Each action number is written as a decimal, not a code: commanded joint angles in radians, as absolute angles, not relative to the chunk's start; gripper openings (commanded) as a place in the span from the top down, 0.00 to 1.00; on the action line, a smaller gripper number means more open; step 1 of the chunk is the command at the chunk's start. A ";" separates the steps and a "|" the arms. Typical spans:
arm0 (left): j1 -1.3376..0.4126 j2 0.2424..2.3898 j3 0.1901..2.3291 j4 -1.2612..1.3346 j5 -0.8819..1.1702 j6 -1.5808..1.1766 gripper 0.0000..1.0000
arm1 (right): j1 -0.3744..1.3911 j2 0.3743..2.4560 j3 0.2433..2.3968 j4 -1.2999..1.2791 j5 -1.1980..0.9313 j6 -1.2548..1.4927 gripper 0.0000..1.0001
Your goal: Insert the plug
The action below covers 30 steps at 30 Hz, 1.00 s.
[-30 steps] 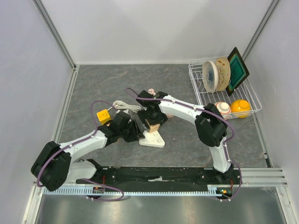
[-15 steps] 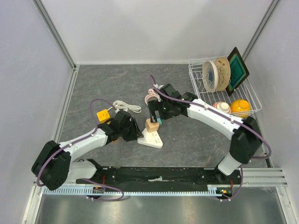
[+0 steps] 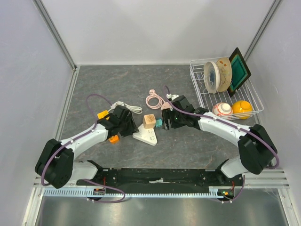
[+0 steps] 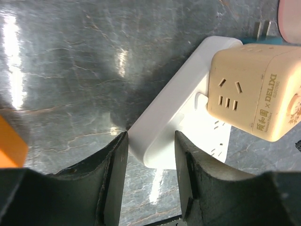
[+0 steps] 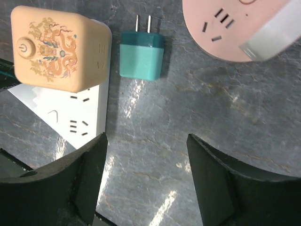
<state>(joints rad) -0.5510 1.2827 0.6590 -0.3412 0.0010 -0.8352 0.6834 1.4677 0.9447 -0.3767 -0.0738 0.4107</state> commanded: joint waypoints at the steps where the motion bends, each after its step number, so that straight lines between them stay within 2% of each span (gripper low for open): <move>1: -0.506 1.262 0.684 -0.406 -0.098 -0.767 0.50 | 0.689 1.526 0.922 -0.221 -0.109 0.387 0.28; 3: -0.480 1.267 0.686 -0.407 -0.100 -0.759 0.50 | 0.692 1.554 0.922 -0.166 -0.110 0.384 0.32; 8: -0.451 1.249 0.695 -0.416 -0.068 -0.750 0.50 | 0.742 1.608 0.960 -0.111 0.023 0.330 0.22; 11: -0.451 1.206 0.722 -0.440 -0.037 -0.755 0.47 | 0.781 1.634 0.959 -0.059 0.101 0.311 0.19; 18: -0.449 1.060 0.788 -0.518 -0.061 -0.761 0.36 | 0.822 1.677 0.922 0.026 0.221 0.270 0.21; 30: -0.448 0.917 0.815 -0.591 -0.095 -0.772 0.33 | 0.859 1.775 0.965 0.029 0.238 0.229 0.27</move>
